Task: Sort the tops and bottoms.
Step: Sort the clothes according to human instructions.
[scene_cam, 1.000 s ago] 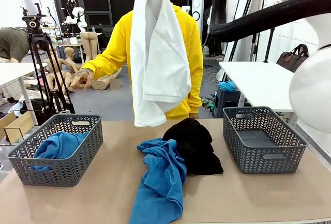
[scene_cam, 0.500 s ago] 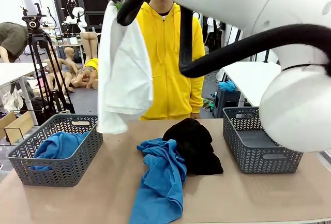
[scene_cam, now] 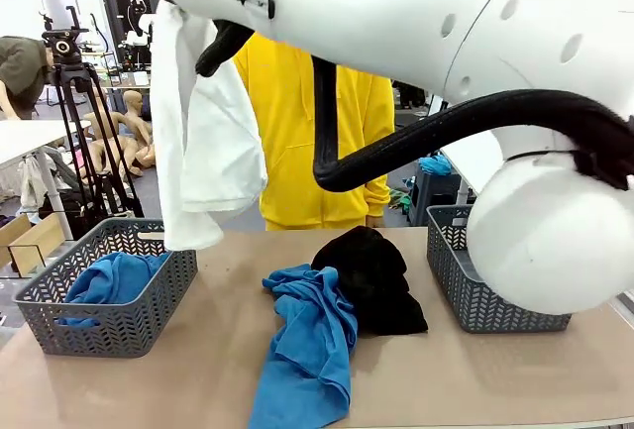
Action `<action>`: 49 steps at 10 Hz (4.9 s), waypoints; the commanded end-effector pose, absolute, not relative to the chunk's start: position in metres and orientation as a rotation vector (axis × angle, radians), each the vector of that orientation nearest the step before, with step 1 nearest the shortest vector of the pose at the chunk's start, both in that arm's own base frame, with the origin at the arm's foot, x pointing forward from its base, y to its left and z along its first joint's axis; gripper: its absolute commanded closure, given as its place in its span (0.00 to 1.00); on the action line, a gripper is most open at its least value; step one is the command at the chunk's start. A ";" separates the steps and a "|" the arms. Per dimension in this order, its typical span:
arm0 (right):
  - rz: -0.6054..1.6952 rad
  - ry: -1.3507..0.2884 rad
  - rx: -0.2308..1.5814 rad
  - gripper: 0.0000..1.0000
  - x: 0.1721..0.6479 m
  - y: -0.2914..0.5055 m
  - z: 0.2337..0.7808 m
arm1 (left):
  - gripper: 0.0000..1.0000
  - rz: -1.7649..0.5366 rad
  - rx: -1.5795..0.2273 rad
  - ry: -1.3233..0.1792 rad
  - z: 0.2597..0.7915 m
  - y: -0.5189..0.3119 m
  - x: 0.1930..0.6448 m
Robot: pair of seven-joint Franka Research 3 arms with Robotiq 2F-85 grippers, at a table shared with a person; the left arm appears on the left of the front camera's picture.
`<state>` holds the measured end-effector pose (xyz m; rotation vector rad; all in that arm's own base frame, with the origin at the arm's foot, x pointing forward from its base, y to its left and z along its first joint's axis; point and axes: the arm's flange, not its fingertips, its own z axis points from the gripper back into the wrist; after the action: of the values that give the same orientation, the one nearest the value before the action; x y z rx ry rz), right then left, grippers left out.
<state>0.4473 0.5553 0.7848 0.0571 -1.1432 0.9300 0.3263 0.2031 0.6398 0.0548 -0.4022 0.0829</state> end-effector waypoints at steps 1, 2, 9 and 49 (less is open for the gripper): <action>0.910 -1.182 0.210 1.00 0.629 0.826 0.953 | 0.00 0.089 0.057 -0.403 0.640 0.205 0.326; 0.949 -1.169 0.303 1.00 0.646 0.852 0.939 | 0.00 0.089 0.057 -0.403 0.640 0.205 0.326; 0.947 -1.155 0.287 1.00 0.453 0.592 0.744 | 0.00 0.089 0.057 -0.403 0.640 0.205 0.326; 1.225 -0.491 0.505 0.78 0.590 0.836 0.502 | 0.00 0.089 0.057 -0.403 0.640 0.205 0.326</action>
<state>0.4749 0.6829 0.4617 0.5051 -0.4988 1.1960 0.3264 0.2032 0.6397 0.0547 -0.4017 0.0831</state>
